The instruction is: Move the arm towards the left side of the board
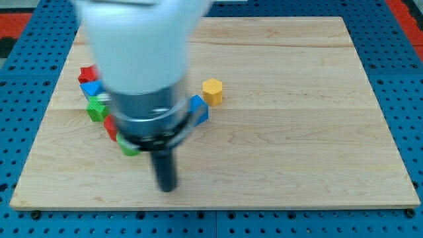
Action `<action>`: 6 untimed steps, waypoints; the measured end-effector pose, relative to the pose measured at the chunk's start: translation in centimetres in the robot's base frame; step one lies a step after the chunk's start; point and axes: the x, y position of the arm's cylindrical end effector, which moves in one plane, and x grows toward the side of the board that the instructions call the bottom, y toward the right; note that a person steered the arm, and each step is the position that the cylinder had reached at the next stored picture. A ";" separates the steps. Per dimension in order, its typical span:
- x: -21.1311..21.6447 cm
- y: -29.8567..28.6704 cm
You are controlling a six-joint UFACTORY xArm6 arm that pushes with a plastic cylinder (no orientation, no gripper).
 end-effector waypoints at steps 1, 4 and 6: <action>-2.1 -11.7; -13.9 -16.7; -16.5 -9.9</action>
